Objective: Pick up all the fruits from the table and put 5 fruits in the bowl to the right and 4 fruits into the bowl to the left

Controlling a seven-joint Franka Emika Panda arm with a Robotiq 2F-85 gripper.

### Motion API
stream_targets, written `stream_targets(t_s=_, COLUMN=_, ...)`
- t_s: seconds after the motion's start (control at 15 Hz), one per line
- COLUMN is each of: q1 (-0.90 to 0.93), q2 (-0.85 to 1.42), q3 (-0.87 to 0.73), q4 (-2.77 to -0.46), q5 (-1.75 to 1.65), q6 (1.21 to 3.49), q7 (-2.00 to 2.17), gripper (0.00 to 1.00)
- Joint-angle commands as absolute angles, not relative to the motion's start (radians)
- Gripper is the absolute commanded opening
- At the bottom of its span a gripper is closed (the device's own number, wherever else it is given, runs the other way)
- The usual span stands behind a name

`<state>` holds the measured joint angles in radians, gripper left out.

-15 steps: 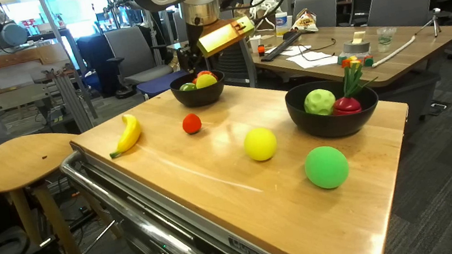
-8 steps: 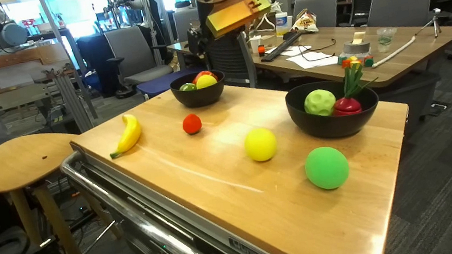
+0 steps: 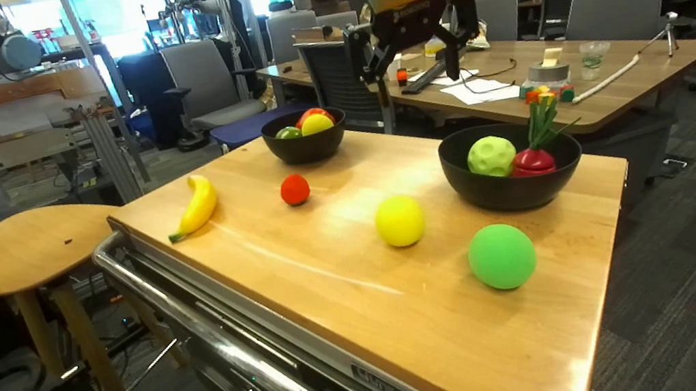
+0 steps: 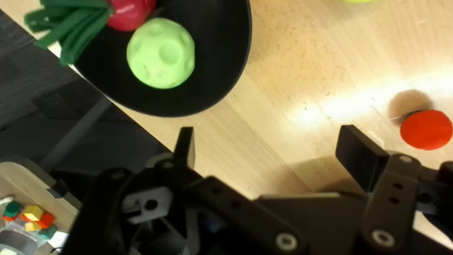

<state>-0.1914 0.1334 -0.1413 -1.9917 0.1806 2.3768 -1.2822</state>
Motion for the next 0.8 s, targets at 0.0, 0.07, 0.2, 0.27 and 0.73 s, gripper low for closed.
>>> stream_targets(t_s=0.0, q1=-0.202, q2=0.122, q3=-0.137, q4=-2.003, q5=0.173, q6=2.371, q7=-1.272, gripper=1.0)
stream_targets(t_s=0.07, q1=-0.2, q2=0.11, q3=-0.131, q4=-2.017, q5=0.189, q6=2.372, q7=-1.284, gripper=1.0)
stream_targets(t_s=0.2, q1=-0.198, q2=0.091, q3=-0.124, q4=-2.052, q5=0.194, q6=2.384, q7=-1.301, gripper=1.0)
stream_targets(t_s=0.27, q1=-0.199, q2=0.084, q3=-0.124, q4=-2.073, q5=0.185, q6=2.388, q7=-1.306, gripper=1.0)
stream_targets(t_s=0.73, q1=-0.198, q2=0.014, q3=-0.137, q4=-2.243, q5=0.122, q6=2.425, q7=-1.359, gripper=1.0)
